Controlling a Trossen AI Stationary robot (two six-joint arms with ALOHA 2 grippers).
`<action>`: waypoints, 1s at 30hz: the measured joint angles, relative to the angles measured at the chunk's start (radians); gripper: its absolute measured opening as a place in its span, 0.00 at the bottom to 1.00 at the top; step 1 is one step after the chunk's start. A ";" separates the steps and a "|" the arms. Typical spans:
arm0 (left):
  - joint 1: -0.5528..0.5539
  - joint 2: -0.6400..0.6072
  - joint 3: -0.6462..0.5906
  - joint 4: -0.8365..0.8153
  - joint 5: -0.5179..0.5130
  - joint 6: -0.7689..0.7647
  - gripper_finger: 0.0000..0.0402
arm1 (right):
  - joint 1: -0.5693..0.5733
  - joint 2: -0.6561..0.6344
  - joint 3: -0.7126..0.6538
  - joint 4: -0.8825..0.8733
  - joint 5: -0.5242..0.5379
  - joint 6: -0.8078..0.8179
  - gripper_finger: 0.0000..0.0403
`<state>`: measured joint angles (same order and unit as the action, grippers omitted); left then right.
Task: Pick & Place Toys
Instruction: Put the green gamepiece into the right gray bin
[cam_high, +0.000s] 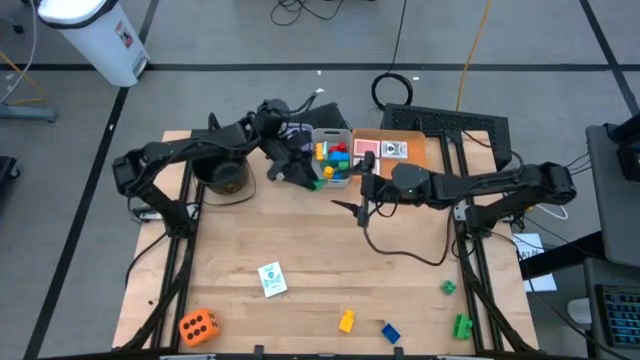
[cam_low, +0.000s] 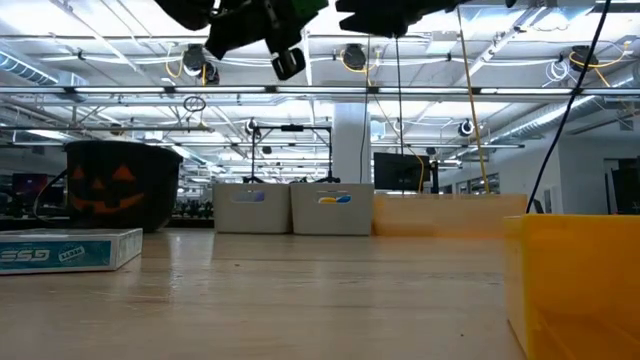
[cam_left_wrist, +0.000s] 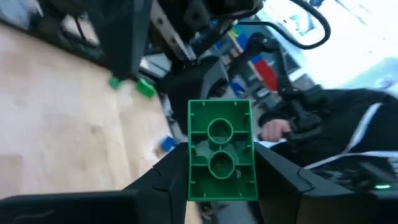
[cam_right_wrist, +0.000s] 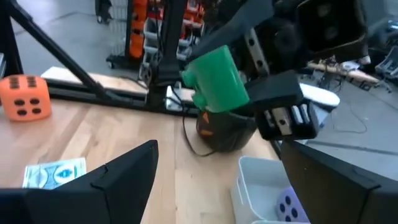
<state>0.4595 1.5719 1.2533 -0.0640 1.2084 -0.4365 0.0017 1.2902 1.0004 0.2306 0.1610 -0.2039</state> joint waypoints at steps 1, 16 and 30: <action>-0.001 0.012 0.000 0.011 0.014 -0.027 0.35 | 0.000 0.004 0.000 0.016 0.000 -0.002 0.82; -0.041 0.166 -0.002 0.347 0.129 -0.326 0.36 | 0.000 0.016 0.001 0.069 -0.009 0.031 0.81; -0.040 0.178 -0.002 0.415 0.119 -0.385 0.37 | 0.000 0.017 0.001 0.057 -0.061 0.068 0.64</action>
<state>0.4194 1.7500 1.2518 0.3510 1.3271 -0.8219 0.0021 1.3071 1.0012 0.2880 0.0998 -0.1356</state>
